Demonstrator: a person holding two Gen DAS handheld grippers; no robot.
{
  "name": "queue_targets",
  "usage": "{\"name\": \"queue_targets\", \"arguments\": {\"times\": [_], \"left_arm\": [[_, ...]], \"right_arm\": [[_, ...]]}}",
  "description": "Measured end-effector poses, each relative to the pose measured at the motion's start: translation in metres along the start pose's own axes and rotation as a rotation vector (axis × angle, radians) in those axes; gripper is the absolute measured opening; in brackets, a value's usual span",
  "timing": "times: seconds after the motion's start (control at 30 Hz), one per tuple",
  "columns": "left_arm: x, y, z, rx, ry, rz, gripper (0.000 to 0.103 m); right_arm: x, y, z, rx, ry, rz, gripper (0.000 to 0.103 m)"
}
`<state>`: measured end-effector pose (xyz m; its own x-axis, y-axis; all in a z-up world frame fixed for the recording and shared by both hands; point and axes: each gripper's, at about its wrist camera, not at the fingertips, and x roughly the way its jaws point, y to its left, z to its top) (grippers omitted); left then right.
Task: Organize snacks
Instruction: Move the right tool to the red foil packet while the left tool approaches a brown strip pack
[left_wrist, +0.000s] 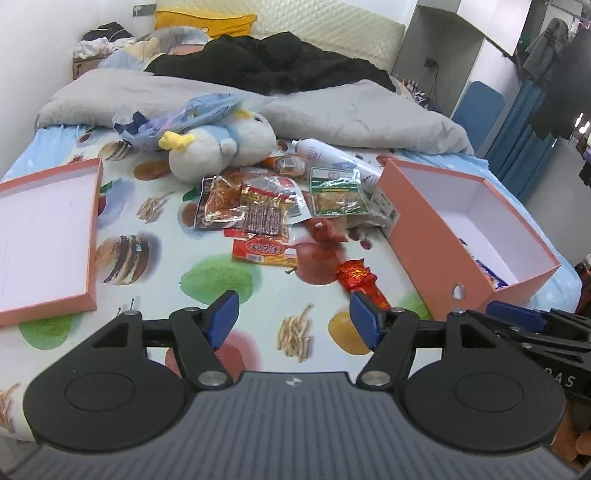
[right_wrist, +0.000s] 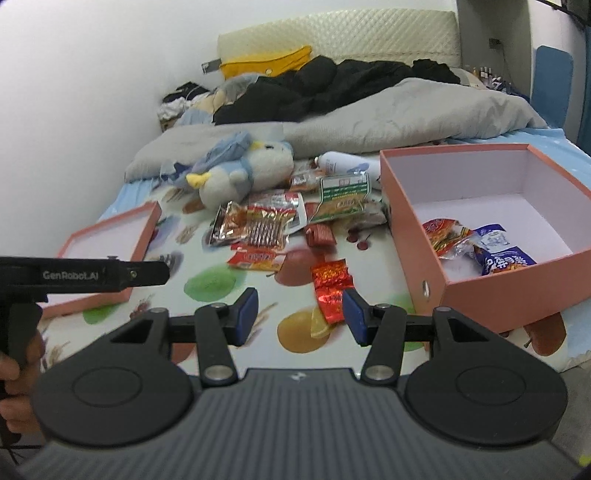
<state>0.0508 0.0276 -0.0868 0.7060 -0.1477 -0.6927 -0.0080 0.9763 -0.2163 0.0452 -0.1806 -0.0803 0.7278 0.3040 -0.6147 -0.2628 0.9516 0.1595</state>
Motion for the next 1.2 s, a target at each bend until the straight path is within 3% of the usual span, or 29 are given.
{"name": "queue_targets", "arguments": {"times": [0.17,0.43,0.57,0.87,0.97,1.13,1.2], "left_arm": [[0.017,0.01,0.003,-0.026,0.019,0.008,0.077],[0.052,0.027,0.011,-0.063,0.038,0.041,0.09],[0.076,0.036,0.016,-0.083,0.061,0.039,0.091],[0.128,0.05,0.025,-0.068,0.073,0.022,0.091],[0.146,0.057,0.027,-0.074,0.063,0.026,0.091],[0.172,0.075,0.043,-0.188,0.055,0.005,0.091],[0.18,0.076,0.052,-0.189,0.044,0.013,0.091]], "right_arm": [[0.013,0.001,-0.001,-0.013,0.019,0.0,0.063],[0.044,0.003,-0.002,-0.031,0.05,-0.007,0.063],[0.063,0.001,-0.001,-0.048,0.072,0.017,0.063],[0.104,0.002,-0.001,-0.092,0.088,-0.015,0.063],[0.12,-0.001,-0.002,-0.099,0.108,-0.022,0.073],[0.145,-0.011,-0.004,-0.089,0.135,-0.007,0.077],[0.156,-0.014,-0.004,-0.105,0.13,-0.021,0.081]]}}
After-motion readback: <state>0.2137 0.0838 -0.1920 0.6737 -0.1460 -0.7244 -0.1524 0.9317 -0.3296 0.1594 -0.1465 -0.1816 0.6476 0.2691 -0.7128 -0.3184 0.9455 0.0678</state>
